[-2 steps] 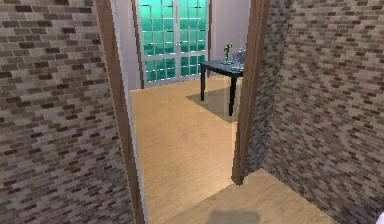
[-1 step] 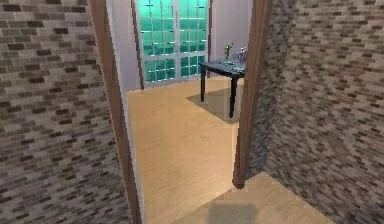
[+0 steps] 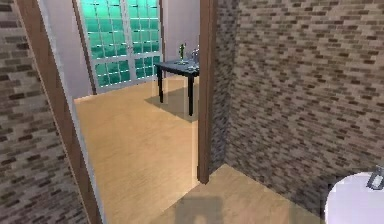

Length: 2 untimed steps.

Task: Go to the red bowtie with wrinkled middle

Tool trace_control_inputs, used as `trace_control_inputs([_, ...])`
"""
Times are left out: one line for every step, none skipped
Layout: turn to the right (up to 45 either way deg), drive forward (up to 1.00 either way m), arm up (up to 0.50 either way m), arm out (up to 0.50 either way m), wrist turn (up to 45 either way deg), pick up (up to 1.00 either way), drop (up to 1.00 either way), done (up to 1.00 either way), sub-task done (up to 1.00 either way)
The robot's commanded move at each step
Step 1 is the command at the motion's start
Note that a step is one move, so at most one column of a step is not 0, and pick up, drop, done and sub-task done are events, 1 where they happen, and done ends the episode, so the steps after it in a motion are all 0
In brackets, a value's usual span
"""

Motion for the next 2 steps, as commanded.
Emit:
trace_control_inputs([0.0, 0.05, 0.00, 0.00, 0.0, 0.00, 0.00, 0.00, 0.00])
trace_control_inputs([-3.0, 0.00, 0.00, 0.00, 0.0, 0.00, 0.00, 0.00, 0.00])
